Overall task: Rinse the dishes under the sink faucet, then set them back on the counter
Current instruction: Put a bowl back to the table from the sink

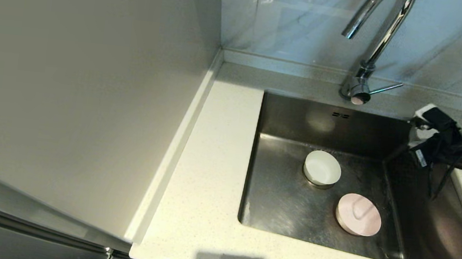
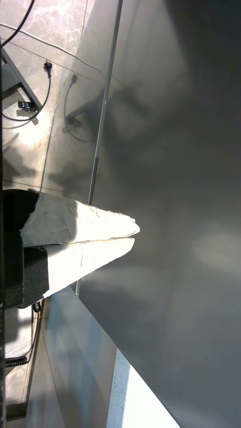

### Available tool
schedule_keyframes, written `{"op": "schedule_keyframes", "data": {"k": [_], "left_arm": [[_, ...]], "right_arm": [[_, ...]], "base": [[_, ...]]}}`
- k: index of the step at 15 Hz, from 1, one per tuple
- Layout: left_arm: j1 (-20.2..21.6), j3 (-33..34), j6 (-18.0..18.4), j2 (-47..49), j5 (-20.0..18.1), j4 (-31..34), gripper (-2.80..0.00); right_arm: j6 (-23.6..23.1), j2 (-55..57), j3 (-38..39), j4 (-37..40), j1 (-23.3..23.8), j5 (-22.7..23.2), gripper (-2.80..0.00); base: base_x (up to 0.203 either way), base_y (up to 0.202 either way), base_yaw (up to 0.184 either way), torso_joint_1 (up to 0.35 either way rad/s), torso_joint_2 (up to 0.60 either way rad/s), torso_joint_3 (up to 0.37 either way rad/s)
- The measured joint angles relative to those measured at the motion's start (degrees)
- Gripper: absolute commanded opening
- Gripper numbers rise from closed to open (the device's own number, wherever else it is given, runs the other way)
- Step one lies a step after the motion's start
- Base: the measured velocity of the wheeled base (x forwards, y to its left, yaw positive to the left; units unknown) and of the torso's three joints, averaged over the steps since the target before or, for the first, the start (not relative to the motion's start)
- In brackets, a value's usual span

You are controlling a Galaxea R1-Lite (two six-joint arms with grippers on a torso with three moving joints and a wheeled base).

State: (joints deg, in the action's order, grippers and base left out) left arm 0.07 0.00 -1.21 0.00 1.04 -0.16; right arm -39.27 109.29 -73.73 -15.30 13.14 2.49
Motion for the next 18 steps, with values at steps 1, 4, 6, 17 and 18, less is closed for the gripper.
{"op": "schedule_keyframes", "data": {"k": [1,4,6,17,18], "left_arm": [[0.00,0.00,0.02,0.00,-0.07,0.00,-2.80],[0.00,0.00,0.00,0.00,-0.02,0.00,-2.80],[0.00,0.00,0.00,0.00,-0.02,0.00,-2.80],[0.00,0.00,0.00,0.00,-0.02,0.00,-2.80],[0.00,0.00,0.02,0.00,-0.02,0.00,-2.80]], "right_arm": [[-0.03,-1.37,-1.95,0.00,0.90,0.09,-2.80],[-0.29,0.00,-10.58,0.12,2.56,-0.18,-2.80],[-0.41,3.67,-17.07,1.49,3.46,-1.05,-2.80],[-2.26,18.16,-32.28,4.05,7.86,-5.07,-2.80],[-2.32,18.31,-32.58,4.14,7.97,-5.41,-2.80]], "base": [[0.000,0.000,0.000,0.000,0.00,0.000],[0.000,0.000,0.000,0.000,0.00,0.000],[0.000,0.000,0.000,0.000,0.00,0.000],[0.000,0.000,0.000,0.000,0.00,0.000],[0.000,0.000,0.000,0.000,0.00,0.000]]}}
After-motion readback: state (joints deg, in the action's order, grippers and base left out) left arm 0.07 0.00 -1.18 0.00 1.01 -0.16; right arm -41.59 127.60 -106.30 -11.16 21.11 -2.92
